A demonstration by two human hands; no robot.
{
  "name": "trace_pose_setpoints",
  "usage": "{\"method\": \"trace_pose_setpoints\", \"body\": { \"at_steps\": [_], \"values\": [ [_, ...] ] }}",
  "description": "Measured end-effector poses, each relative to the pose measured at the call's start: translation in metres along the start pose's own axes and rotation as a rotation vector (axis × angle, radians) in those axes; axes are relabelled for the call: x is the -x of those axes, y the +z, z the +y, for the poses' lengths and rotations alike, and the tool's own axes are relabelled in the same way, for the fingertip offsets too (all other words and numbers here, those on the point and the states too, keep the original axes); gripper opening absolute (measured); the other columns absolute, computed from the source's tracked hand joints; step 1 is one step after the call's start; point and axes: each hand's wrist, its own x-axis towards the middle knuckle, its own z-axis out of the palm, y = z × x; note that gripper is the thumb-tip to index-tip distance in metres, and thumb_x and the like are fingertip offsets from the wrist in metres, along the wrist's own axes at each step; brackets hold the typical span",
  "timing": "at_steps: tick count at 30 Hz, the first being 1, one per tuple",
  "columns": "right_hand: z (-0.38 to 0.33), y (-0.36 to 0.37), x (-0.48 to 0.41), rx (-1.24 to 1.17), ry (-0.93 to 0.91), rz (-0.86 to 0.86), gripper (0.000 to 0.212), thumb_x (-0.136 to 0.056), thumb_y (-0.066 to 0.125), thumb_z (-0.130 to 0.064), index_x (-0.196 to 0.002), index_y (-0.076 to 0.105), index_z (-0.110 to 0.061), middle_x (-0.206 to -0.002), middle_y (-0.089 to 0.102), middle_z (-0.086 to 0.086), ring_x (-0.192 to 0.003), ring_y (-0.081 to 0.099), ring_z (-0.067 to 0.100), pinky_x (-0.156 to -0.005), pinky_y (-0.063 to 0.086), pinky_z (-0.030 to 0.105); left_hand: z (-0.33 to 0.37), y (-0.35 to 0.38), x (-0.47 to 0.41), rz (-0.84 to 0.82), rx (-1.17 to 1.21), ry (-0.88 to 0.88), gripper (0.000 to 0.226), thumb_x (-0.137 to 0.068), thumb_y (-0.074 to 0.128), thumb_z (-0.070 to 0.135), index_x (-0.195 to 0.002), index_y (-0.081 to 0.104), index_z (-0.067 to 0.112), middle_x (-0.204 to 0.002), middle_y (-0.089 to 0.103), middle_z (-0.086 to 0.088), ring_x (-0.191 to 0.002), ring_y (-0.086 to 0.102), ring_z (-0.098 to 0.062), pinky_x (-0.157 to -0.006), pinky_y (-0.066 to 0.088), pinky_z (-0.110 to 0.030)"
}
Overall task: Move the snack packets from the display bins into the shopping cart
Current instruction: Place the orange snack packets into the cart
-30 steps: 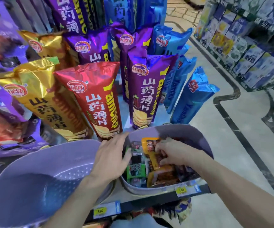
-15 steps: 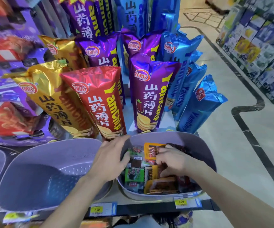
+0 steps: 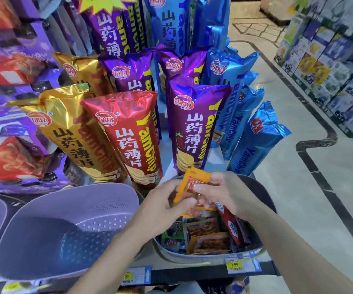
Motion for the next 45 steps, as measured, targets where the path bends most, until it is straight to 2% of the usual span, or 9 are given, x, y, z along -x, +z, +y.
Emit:
{"method": "trace_pose_setpoints", "body": {
  "at_steps": [5,9,12,15,19,29,35,40,45],
  "values": [
    [0.012,0.002,-0.006,-0.061,0.068,0.039,0.037,-0.089,0.076,-0.052,-0.104,0.078,-0.019,-0.099,0.078,0.01,-0.088,0.075,0.026,-0.08,0.06,0.034,-0.008,-0.002,0.0,0.146,0.178,-0.098,0.014,-0.101,0.071,0.027,-0.111,0.071,0.037,-0.102,0.076,0.018,-0.096,0.072,-0.005,-0.082,0.056,-0.032],
    [0.035,-0.007,0.0,0.589,0.083,-0.086,0.025,-0.091,0.074,-0.045,-0.103,0.08,-0.024,-0.099,0.077,-0.009,-0.091,0.07,0.005,-0.086,0.057,0.029,-0.013,-0.003,-0.001,0.266,0.236,-0.19,0.015,-0.103,0.068,0.029,-0.116,0.066,0.038,-0.108,0.077,0.021,-0.101,0.073,-0.001,-0.088,0.059,-0.035],
    [0.047,-0.003,0.002,0.986,0.131,-0.264,0.033,-0.093,0.072,-0.043,-0.116,0.074,-0.019,-0.114,0.069,-0.004,-0.104,0.062,0.015,-0.09,0.049,0.032,-0.014,-0.002,-0.003,0.289,0.22,-0.226,0.014,-0.103,0.067,0.032,-0.116,0.064,0.036,-0.108,0.077,0.021,-0.101,0.073,-0.002,-0.093,0.06,-0.042],
    [0.053,0.002,0.001,1.137,0.187,-0.313,0.037,-0.093,0.073,-0.039,-0.123,0.064,-0.019,-0.124,0.058,0.002,-0.114,0.054,0.022,-0.095,0.045,0.033,-0.015,-0.002,-0.003,0.29,0.22,-0.24,0.015,-0.102,0.067,0.035,-0.117,0.063,0.035,-0.106,0.078,0.02,-0.098,0.074,-0.001,-0.09,0.062,-0.042],
    [0.055,0.005,-0.001,1.161,0.217,-0.37,0.018,-0.093,0.072,-0.031,-0.102,0.062,-0.019,-0.111,0.061,0.005,-0.102,0.055,0.025,-0.087,0.049,0.037,-0.016,-0.002,-0.003,0.293,0.226,-0.241,0.014,-0.103,0.067,0.036,-0.115,0.062,0.036,-0.106,0.078,0.022,-0.096,0.075,0.0,-0.085,0.061,-0.037],
    [0.044,-0.032,0.02,0.699,0.048,-0.113,0.009,-0.095,0.067,-0.033,-0.088,0.062,-0.032,-0.092,0.066,-0.015,-0.086,0.063,0.005,-0.079,0.051,0.031,-0.016,0.0,-0.001,0.318,0.285,-0.209,0.012,-0.105,0.063,0.034,-0.117,0.061,0.036,-0.107,0.077,0.019,-0.099,0.074,-0.003,-0.087,0.06,-0.037],
    [0.03,-0.021,0.033,0.008,0.061,0.122,0.01,-0.094,0.068,-0.03,-0.088,0.065,-0.023,-0.08,0.072,0.0,-0.071,0.064,0.016,-0.069,0.049,0.025,-0.012,0.002,-0.001,0.313,0.3,-0.215,0.017,-0.107,0.059,0.036,-0.111,0.059,0.053,-0.11,0.076,0.018,-0.104,0.073,-0.004,-0.094,0.061,-0.048],
    [0.026,0.025,0.014,-0.141,0.129,0.146,0.008,-0.099,0.067,-0.027,-0.101,0.071,-0.02,-0.103,0.077,0.011,-0.087,0.073,0.035,-0.077,0.059,0.043,-0.012,-0.002,0.0,0.268,0.413,-0.182,0.035,-0.091,0.066,0.071,-0.116,0.065,0.047,-0.118,0.077,0.012,-0.112,0.073,-0.01,-0.1,0.058,-0.052],
    [0.019,0.046,-0.002,-0.293,0.147,0.132,0.024,-0.089,0.079,-0.029,-0.102,0.073,-0.01,-0.101,0.074,0.023,-0.08,0.072,0.04,-0.074,0.063,0.046,-0.016,-0.004,-0.003,0.281,0.371,-0.232,0.041,-0.083,0.08,0.05,-0.12,0.065,0.041,-0.113,0.078,0.013,-0.105,0.075,-0.01,-0.096,0.061,-0.05]
  ]
}}
